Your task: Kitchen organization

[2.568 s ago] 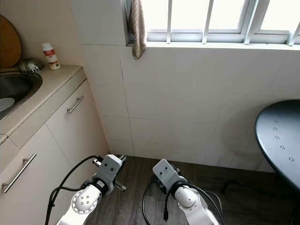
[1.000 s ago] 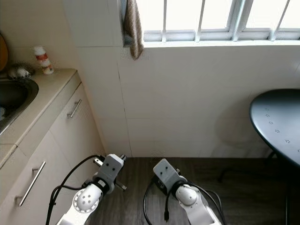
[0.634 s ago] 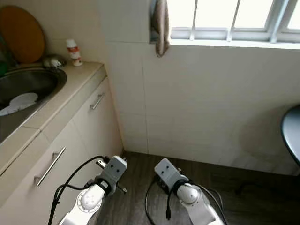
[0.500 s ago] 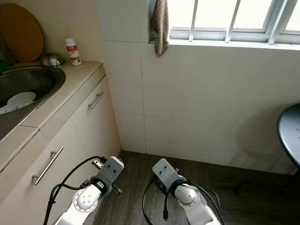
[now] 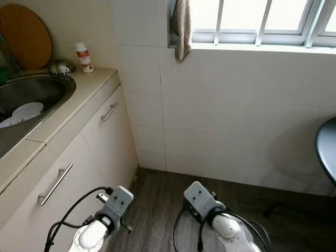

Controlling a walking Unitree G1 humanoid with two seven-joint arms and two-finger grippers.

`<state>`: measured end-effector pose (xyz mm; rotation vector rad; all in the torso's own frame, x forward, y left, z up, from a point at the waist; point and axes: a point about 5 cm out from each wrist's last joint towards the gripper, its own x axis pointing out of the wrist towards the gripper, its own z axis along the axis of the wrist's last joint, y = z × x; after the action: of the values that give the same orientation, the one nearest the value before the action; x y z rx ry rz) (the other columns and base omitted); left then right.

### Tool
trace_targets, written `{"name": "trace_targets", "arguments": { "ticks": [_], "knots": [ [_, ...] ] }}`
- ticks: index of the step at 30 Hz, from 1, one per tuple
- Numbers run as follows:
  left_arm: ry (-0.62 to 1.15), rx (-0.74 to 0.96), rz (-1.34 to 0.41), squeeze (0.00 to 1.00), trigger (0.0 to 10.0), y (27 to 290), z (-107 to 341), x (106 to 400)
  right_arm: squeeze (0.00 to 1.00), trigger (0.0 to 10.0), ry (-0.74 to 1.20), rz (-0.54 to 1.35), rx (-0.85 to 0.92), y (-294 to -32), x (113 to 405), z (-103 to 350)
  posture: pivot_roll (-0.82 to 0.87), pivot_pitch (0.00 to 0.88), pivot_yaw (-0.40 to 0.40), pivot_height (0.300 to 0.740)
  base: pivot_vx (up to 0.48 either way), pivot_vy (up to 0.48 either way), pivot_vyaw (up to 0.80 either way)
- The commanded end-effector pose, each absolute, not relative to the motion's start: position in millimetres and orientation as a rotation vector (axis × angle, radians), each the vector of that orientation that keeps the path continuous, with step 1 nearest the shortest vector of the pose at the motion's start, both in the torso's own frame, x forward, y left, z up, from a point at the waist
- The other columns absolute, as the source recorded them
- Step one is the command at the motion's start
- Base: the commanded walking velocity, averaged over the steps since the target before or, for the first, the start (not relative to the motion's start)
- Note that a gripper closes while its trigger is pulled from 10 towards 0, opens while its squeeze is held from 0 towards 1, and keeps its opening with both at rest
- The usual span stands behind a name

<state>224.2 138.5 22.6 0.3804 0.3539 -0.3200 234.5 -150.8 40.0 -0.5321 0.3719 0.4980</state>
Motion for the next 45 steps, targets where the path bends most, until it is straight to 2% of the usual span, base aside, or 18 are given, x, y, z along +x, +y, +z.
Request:
{"name": "trace_targets", "arguments": {
  "ticks": [1,10,25,45],
  "knots": [
    [0.346,0.367,-0.287,0.00,10.0,141,25,225,0.00,10.0,0.361,0.487,-0.525,-152,232,39,-0.10,0.000,0.047,0.740,0.000,0.000,0.00],
    [0.308,0.272,-0.255,0.00,10.0,148,31,234,0.00,10.0,0.284,0.406,-0.438,-143,239,45,-0.11,0.000,0.055,0.740,0.000,0.000,0.00],
    [0.258,0.289,-0.265,0.00,10.0,150,38,242,0.00,10.0,0.237,0.347,-0.367,-138,249,49,-0.11,0.000,0.073,0.740,0.000,0.000,0.00],
    [0.234,0.280,-0.276,0.00,10.0,149,40,239,0.00,10.0,0.197,0.319,-0.333,-139,246,53,-0.11,0.000,0.072,0.740,0.000,0.000,0.00]
  ]
}}
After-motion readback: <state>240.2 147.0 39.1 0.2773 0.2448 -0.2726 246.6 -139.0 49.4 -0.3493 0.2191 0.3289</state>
